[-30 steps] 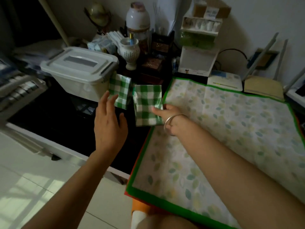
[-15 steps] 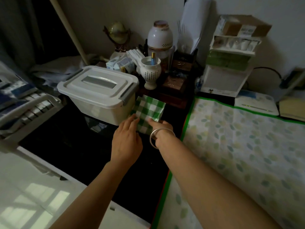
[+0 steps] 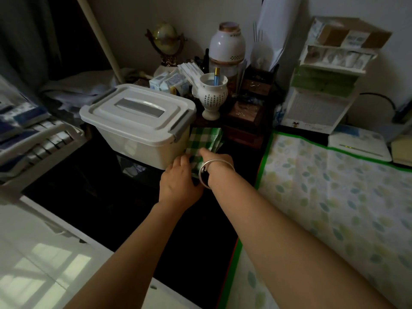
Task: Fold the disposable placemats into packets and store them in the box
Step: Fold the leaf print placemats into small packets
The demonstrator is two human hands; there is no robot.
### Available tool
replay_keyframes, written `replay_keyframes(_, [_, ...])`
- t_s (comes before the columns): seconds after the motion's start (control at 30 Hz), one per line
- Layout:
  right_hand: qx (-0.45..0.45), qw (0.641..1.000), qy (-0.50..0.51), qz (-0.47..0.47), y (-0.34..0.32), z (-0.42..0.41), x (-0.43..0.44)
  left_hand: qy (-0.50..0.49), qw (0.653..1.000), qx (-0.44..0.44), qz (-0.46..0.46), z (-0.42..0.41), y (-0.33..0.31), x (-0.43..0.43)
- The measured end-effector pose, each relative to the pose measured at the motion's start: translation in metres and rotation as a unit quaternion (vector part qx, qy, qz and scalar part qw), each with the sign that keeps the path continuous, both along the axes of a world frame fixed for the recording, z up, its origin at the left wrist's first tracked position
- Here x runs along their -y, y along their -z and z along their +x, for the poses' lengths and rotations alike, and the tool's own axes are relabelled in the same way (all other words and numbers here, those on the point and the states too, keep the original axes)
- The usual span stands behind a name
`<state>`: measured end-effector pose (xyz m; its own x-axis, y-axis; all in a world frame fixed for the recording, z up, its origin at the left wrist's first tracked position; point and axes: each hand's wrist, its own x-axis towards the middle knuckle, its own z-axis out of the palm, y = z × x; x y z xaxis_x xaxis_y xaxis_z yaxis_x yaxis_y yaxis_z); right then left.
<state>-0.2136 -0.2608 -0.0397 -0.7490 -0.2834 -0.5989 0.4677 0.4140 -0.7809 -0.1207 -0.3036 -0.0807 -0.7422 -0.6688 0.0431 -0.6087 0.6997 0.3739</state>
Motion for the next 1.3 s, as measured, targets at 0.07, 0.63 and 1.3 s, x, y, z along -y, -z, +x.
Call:
replay_keyframes(0.07, [0.022, 1.0, 0.007, -0.02, -0.001, 0.0, -0.001, 0.004, 1.0, 0.002, -0.011, 0.0, 0.004, -0.002])
replay_keyframes(0.63, [-0.207, 0.969, -0.109, 0.082, -0.006, -0.005, -0.008, -0.139, 0.974, -0.085, 0.156, -0.012, 0.008, -0.013])
replay_keyframes(1.3, [-0.194, 0.969, -0.12, -0.091, 0.015, -0.014, -0.023, -0.177, 0.957, -0.205, 0.102, 0.012, 0.003, -0.036])
